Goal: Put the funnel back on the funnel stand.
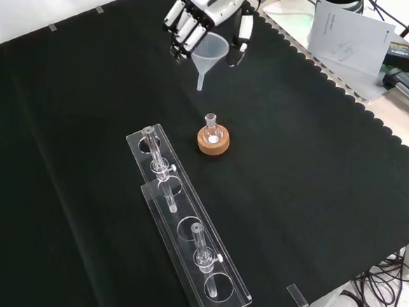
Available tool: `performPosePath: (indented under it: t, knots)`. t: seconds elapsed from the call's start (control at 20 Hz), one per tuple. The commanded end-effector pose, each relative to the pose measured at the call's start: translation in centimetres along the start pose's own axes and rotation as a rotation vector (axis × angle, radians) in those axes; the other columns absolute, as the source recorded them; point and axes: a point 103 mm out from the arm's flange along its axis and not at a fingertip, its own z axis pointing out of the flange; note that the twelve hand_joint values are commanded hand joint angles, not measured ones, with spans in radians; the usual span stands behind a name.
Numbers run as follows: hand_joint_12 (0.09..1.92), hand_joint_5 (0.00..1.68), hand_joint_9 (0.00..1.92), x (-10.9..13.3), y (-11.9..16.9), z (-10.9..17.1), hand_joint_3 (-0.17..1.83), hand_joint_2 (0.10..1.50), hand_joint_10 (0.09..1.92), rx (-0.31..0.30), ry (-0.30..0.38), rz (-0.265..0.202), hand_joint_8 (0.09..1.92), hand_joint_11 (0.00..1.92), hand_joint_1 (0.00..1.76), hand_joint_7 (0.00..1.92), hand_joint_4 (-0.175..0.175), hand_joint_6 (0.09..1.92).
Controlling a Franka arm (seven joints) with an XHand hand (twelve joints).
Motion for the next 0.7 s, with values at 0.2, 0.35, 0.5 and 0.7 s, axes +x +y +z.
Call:
performPosePath:
  t: [0.2, 0.35, 0.5, 0.7]
  knots:
    - [1.34, 0.5, 1.02, -1.6, 1.8, -1.6, 0.43, 0.82, 0.45, -0.028, 0.07, -0.006, 0.69, 0.5, 0.66, 0.59, -0.033, 0.3]
    - [1.34, 0.5, 1.02, -1.9, 2.9, -1.9, 0.43, 0.82, 0.45, -0.032, 0.074, -0.015, 0.69, 0.5, 0.66, 0.59, -0.034, 0.3]
    - [1.34, 0.5, 1.02, -2.4, 4.2, -2.3, 0.43, 0.82, 0.46, -0.032, 0.08, -0.016, 0.7, 0.51, 0.66, 0.59, -0.035, 0.3]
    - [1.33, 0.49, 1.02, -2.8, 6.0, -3.0, 0.43, 0.82, 0.46, -0.034, 0.091, -0.023, 0.7, 0.52, 0.66, 0.59, -0.036, 0.3]
